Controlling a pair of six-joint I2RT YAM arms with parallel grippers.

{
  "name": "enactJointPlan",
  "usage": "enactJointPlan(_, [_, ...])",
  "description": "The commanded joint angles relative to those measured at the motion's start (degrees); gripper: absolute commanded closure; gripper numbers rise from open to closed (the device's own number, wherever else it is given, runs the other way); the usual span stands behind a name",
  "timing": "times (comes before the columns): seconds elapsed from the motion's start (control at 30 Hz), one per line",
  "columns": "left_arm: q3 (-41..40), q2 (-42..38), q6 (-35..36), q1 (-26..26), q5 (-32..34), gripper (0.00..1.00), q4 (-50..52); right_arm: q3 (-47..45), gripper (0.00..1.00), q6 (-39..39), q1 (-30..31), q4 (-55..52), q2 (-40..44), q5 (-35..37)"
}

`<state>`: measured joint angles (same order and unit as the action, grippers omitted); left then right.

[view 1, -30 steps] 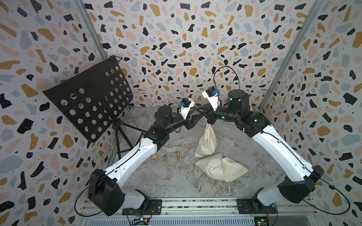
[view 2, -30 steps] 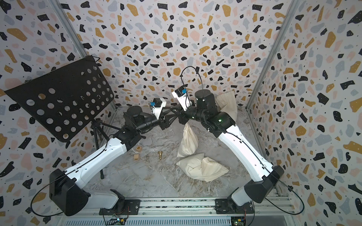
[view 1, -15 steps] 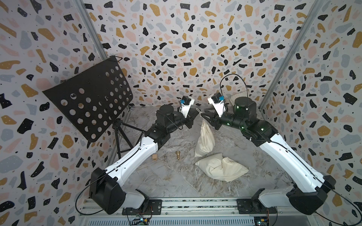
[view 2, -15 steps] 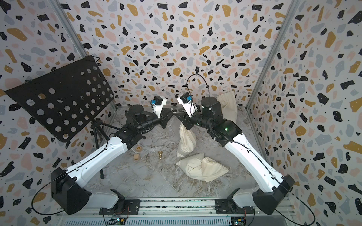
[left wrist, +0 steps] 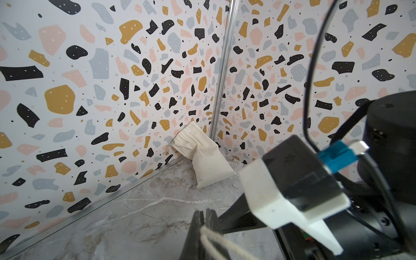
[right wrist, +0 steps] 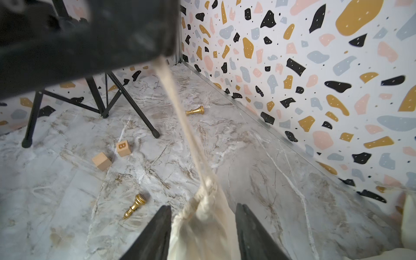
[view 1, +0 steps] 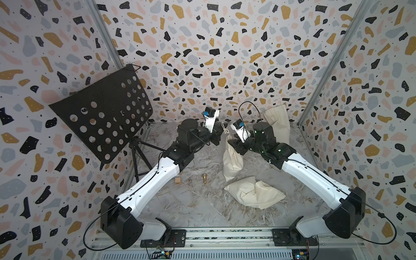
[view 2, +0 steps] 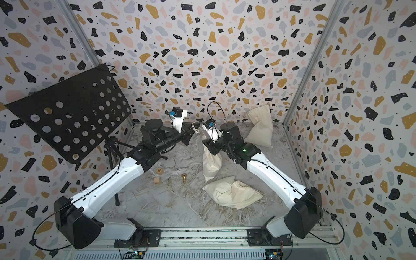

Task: Close the soil bag
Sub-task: Frap the soil bag at the center of the board.

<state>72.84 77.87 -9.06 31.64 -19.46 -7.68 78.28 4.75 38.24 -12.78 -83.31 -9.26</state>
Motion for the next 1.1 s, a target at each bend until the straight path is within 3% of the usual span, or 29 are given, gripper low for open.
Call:
enactJointPlan(0.0, [2.59, -1.22, -1.39, 0.00, -1.00, 1.00, -3.54, 4.66, 0.59, -0.72, -0.25, 4.14, 0.12, -0.91])
enactJointPlan(0.5, [3.77, -2.24, -2.09, 0.00, -1.86, 1.00, -3.46, 4.00, 0.92, -6.71, -4.43, 8.00, -3.93, -10.05])
enactJointPlan(0.67, [8.45, -3.21, -3.24, -0.24, -2.18, 1.00, -2.26, -2.21, 0.94, -7.46, -5.53, 8.17, -5.34, -8.83])
enactJointPlan(0.8, [16.30, -2.53, -2.97, -0.94, -4.45, 1.00, 1.85, -6.65, 0.94, -5.67, -5.63, 7.79, -7.80, -3.93])
enactJointPlan(1.07, [25.50, -1.23, -3.66, -1.64, -5.89, 1.00, 6.27, -9.70, 0.92, -4.16, -6.27, 8.06, -13.98, 0.80])
